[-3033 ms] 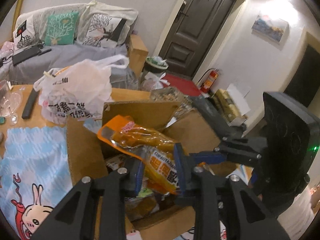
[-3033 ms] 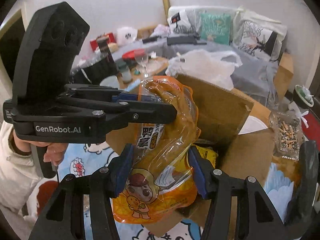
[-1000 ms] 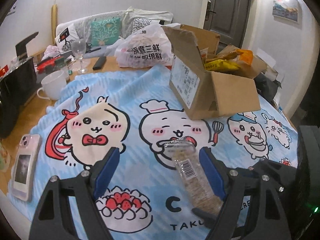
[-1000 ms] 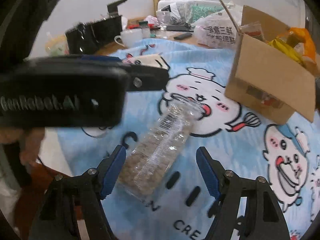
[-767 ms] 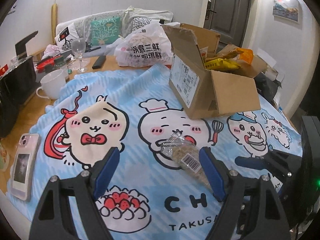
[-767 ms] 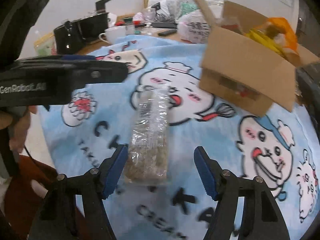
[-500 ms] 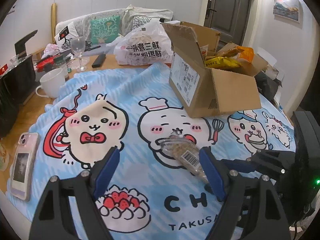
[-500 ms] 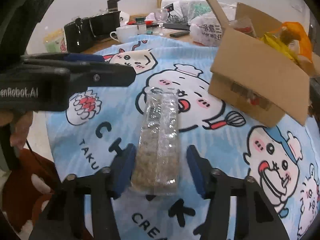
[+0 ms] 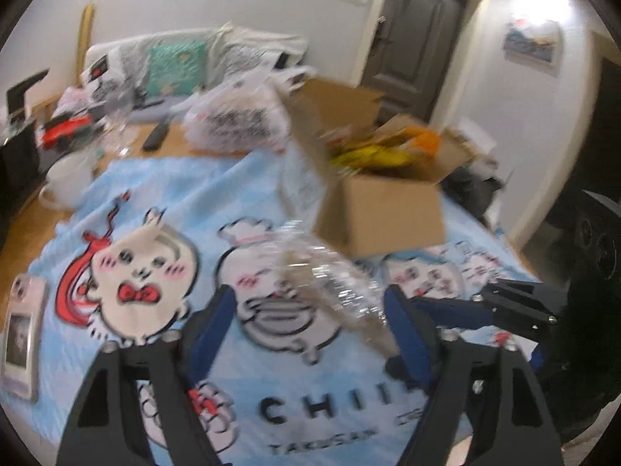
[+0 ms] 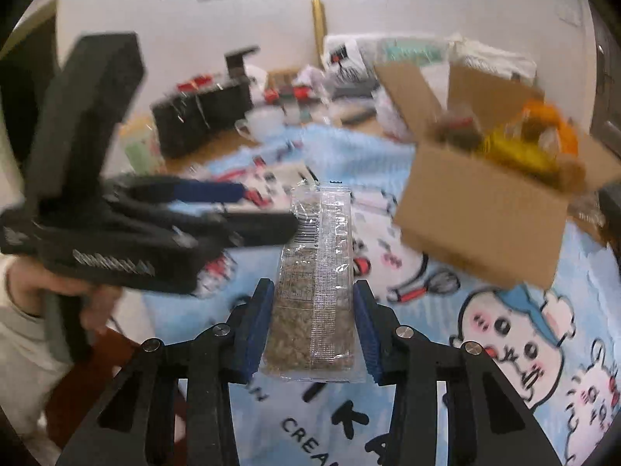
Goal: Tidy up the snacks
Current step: 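Lower the grain bar into the box and open the right gripper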
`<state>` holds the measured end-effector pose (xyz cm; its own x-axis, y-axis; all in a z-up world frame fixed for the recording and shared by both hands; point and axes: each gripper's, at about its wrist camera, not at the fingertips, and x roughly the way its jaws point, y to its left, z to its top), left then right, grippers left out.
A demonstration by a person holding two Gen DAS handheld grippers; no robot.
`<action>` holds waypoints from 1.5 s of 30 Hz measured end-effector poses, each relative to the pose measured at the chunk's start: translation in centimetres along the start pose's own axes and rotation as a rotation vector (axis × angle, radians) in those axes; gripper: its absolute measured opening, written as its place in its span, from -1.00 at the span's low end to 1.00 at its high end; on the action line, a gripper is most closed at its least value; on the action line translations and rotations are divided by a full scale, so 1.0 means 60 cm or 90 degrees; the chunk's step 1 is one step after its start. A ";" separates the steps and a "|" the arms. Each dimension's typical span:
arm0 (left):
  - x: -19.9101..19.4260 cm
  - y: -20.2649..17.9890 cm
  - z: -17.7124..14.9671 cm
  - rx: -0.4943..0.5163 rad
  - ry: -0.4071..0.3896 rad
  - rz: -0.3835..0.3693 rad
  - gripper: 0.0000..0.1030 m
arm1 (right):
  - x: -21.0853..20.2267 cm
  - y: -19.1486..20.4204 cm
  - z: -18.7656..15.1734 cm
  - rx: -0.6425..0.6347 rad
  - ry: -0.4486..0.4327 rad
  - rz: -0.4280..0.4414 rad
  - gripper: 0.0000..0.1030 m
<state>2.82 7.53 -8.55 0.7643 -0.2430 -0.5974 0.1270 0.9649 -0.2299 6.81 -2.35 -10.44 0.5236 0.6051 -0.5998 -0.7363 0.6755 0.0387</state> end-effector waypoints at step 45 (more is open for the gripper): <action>0.271 -0.066 0.347 0.032 0.140 -0.056 -0.13 | 0.038 -0.320 0.278 0.003 0.174 -0.002 -0.28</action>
<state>27.91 1.84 -1.33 0.5941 -0.3362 -0.7308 0.2226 0.9417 -0.2522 29.29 -6.91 0.79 0.3898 0.4674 -0.7935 -0.7327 0.6793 0.0402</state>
